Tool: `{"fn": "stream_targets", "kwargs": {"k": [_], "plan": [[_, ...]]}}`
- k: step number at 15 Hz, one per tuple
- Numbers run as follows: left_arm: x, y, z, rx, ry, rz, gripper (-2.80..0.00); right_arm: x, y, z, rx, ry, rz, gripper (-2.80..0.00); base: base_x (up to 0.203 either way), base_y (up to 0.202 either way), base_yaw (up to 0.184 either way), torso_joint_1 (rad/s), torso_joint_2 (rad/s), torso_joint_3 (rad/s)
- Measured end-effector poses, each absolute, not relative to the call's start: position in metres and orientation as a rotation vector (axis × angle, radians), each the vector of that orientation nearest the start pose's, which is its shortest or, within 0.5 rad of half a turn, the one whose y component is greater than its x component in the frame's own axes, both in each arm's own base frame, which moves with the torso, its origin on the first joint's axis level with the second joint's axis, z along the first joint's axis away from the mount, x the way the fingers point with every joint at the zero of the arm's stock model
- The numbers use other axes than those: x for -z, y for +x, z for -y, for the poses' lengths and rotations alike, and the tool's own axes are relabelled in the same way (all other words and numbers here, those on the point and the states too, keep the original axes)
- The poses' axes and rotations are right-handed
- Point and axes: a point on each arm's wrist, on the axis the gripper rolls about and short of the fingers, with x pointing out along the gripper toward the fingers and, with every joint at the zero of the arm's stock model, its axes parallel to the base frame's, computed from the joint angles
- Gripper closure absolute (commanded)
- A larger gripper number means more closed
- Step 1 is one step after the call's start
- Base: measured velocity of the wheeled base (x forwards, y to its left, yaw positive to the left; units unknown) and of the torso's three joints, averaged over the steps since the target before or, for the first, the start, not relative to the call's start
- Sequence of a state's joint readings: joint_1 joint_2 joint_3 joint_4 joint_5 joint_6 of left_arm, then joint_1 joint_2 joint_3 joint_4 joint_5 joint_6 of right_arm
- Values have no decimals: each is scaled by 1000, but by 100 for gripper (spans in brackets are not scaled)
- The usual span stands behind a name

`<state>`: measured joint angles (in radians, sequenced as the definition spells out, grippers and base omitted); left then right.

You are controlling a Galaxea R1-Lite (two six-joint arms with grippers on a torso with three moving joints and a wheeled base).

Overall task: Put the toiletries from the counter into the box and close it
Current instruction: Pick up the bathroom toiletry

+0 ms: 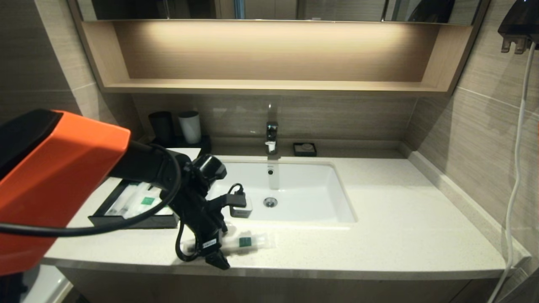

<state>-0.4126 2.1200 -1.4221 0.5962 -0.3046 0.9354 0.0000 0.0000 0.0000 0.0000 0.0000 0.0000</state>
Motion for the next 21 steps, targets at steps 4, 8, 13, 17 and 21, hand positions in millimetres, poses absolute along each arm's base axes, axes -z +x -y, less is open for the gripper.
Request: {"fn": "stream_targets", "kwargs": {"k": [4,8,13,17,21], "plan": [[-104,334,154,1182,831,-925,0,-75,-23,0,0,0,0,0,0,0,0,0,0,0],[-102,334,154,1183,829,-931,0,-75,-23,0,0,0,0,0,0,0,0,0,0,0],[-99,333,153,1186,827,-942,0,-75,-23,0,0,0,0,0,0,0,0,0,0,0],[-108,330,153,1189,810,-924,0,-75,-23,0,0,0,0,0,0,0,0,0,0,0],[-132,328,149,1148,788,-873,0,-75,-23,0,0,0,0,0,0,0,0,0,0,0]]}}
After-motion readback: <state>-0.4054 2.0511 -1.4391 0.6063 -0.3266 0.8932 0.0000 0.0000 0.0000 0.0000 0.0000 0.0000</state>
